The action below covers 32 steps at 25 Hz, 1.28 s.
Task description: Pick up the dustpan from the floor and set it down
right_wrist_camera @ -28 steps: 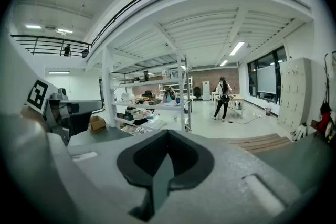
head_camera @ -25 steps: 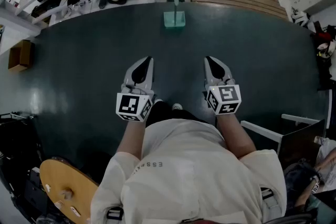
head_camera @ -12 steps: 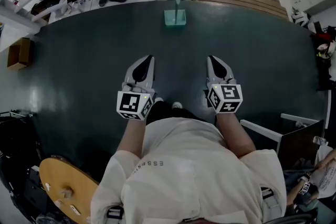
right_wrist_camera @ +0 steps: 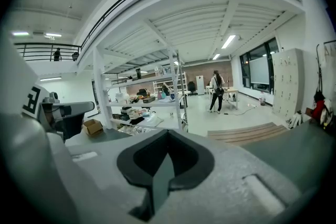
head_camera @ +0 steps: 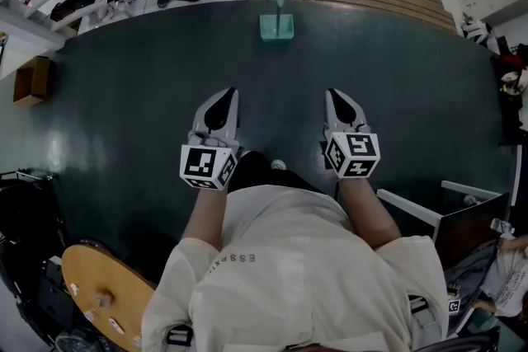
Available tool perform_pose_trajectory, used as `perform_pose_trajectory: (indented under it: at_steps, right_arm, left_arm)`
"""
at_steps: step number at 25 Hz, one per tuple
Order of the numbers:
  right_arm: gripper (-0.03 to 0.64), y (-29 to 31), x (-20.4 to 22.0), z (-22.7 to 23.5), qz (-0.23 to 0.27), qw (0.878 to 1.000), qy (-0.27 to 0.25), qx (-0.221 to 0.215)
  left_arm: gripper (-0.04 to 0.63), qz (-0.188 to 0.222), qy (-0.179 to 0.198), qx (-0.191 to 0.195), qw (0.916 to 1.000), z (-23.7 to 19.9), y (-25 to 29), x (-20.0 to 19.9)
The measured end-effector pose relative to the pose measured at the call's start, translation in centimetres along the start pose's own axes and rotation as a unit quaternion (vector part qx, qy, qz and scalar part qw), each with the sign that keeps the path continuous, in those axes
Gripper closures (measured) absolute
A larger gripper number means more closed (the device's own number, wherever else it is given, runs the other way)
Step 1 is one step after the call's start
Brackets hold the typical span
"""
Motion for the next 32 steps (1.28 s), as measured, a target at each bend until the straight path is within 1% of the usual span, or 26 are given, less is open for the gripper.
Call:
perform_pose_trajectory:
  at_steps: [5, 8, 11, 15, 19, 22, 25, 28, 32]
  right_arm:
    - [0.626, 1.4, 0.4, 0.2, -0.017, 0.999, 0.031, 0.0]
    - [0.626, 3.5, 0.6, 0.6, -0.024, 0.999, 0.021, 0.011]
    - [0.626, 6.4, 0.5, 1.8, -0.032, 0.999, 0.009, 0.03]
    - [0.626, 11.4, 0.0, 3.1, -0.04, 0.998, -0.012, 0.048]
    - [0.626, 17.4, -1.1, 3.7, -0.047, 0.997, -0.019, 0.055]
    - [0.626, 22.2, -2.0, 3.9, -0.051, 0.997, -0.029, 0.057]
    - [0.626, 25.8, -2.3, 4.5, -0.054, 0.995, -0.04, 0.069]
    - [0.626, 28.2, -2.1, 5.1, -0.061, 0.994, -0.03, 0.082]
    - [0.626, 31.0, -2.3, 5.8, -0.066, 0.995, -0.018, 0.077]
  left_arm:
    - [0.586, -0.021, 0.024, 0.009, 0.9995, -0.8, 0.9, 0.8]
    - [0.586, -0.027, 0.013, 0.023, 0.9993, -2.0, 2.9, 1.6]
    - [0.586, -0.027, 0.005, 0.043, 0.9987, -3.7, 6.1, 2.2]
    - [0.586, -0.02, 0.001, 0.058, 0.9981, -7.4, 11.3, 2.4]
    - [0.586, -0.027, -0.011, 0.066, 0.9974, -11.7, 16.5, 2.6]
    - [0.586, -0.029, -0.008, 0.078, 0.9965, -15.0, 20.0, 2.3]
    - [0.586, -0.027, -0.006, 0.097, 0.9949, -17.1, 22.8, 2.3]
    - [0.586, -0.033, -0.01, 0.093, 0.9951, -18.8, 24.8, 2.9]
    - [0.587, -0.041, -0.016, 0.077, 0.9961, -20.3, 27.3, 3.7]
Point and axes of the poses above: the fingertips, and each gripper's own axes: y forward along the fingers, z to its right, x out of its underside, the point moved 6 cm from there along -y, backward along the fingers, and after that the axes turned 14 degrees about z, right-handed, at the moved point
